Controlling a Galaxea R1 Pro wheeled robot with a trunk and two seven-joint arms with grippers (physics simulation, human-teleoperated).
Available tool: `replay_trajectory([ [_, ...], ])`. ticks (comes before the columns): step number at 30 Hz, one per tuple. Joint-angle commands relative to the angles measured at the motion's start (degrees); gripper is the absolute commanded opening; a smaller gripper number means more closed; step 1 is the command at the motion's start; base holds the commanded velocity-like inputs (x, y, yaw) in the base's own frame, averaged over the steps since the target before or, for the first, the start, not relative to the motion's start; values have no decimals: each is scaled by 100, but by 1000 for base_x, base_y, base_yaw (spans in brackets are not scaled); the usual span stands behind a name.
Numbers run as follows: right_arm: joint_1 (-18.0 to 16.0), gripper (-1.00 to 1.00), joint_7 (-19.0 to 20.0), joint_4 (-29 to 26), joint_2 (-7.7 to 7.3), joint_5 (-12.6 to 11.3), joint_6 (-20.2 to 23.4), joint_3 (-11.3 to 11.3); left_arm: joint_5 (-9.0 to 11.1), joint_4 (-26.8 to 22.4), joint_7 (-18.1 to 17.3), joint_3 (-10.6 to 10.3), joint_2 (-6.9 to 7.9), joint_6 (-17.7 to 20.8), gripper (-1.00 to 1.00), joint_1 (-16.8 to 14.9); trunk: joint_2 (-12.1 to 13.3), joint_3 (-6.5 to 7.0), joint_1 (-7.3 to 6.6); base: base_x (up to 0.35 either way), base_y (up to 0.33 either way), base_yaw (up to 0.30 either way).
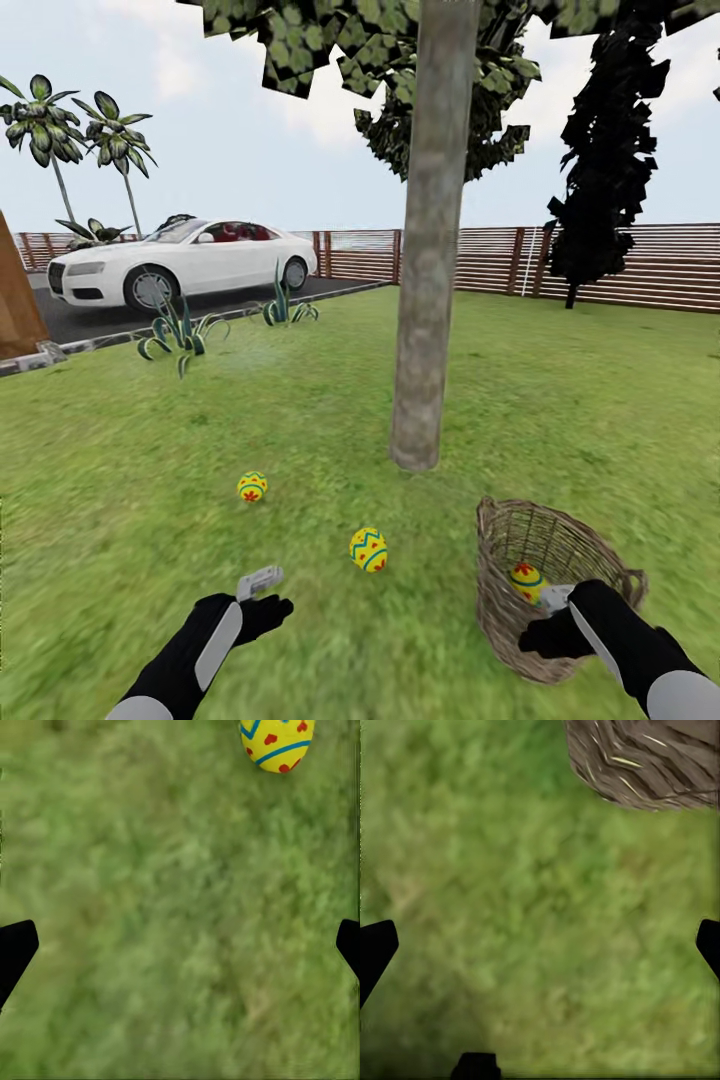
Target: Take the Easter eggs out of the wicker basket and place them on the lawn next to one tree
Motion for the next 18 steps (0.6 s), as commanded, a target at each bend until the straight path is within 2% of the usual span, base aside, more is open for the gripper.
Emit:
replay_trajectory([
  [1,-3,100,-4,-6,-8,-32,23,34,48,-3,56,-23,-56,-24,100,-2,38,12,-24,-220,-66,0],
  [2,-3,100,-4,-6,-8,-32,23,34,30,72,58,-29,-125,-41,100,-1,79,30,-46,-208,-183,0],
  [4,-3,100,-4,-6,-10,-32,23,34,16,176,60,-42,-170,-49,100,-2,159,66,-90,-165,-259,0],
  [18,-3,100,-4,-4,-17,-32,23,31,20,196,54,-30,-181,-51,100,0,720,317,-398,-145,-289,0],
])
